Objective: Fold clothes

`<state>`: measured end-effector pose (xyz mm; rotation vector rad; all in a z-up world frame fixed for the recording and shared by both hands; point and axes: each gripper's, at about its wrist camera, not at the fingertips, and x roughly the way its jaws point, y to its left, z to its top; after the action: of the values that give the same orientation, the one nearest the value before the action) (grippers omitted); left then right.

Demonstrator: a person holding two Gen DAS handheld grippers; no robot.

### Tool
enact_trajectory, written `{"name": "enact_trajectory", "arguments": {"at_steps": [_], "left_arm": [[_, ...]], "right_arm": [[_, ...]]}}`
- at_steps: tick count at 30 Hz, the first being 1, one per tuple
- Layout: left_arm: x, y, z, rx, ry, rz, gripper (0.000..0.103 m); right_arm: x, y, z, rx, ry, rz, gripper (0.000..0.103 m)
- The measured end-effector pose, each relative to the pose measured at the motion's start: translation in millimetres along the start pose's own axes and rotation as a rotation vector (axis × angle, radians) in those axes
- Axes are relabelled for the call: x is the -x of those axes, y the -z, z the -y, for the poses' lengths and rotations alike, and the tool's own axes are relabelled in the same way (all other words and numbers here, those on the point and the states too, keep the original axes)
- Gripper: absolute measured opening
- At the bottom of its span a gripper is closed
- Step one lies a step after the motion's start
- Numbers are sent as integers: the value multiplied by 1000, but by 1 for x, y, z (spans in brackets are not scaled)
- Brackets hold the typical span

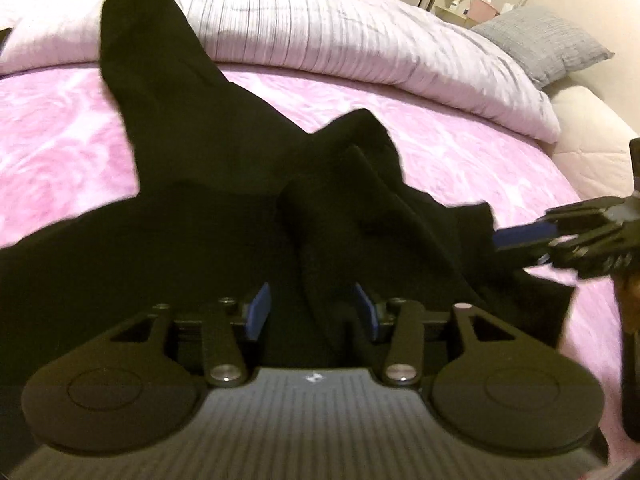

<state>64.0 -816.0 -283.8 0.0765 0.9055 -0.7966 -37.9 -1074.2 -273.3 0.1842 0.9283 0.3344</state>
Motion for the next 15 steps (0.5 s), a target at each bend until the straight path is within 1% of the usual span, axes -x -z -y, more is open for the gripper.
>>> {"name": "enact_trajectory", "arguments": {"at_steps": [1, 4, 5, 7, 8, 10, 11, 12, 13, 15], "left_arm": [[13, 8, 4, -6, 1, -2, 42], [45, 39, 37, -25, 81, -34, 44], [56, 49, 48, -31, 108, -44, 45], [70, 75, 75, -69, 173, -82, 45], [76, 89, 90, -98, 209, -103, 45], [84, 116, 118, -152, 273, -149, 46], [84, 131, 131, -183, 297, -187, 46], [82, 143, 140, -218, 298, -219, 46], [82, 152, 145, -247, 293, -232, 46], [80, 170, 156, -305, 282, -259, 47]], "right_arm": [[16, 8, 2, -18, -6, 2, 43], [66, 42, 6, -112, -32, -12, 45], [82, 59, 5, -153, -34, -28, 45], [106, 90, 1, -227, -33, -69, 49], [116, 110, -3, -270, -41, -103, 50], [130, 148, -12, -307, -88, -165, 51], [135, 167, -17, -316, -113, -198, 52], [138, 183, -21, -317, -131, -233, 52], [138, 198, -25, -312, -144, -264, 52], [137, 219, -32, -251, -148, -285, 52]]}}
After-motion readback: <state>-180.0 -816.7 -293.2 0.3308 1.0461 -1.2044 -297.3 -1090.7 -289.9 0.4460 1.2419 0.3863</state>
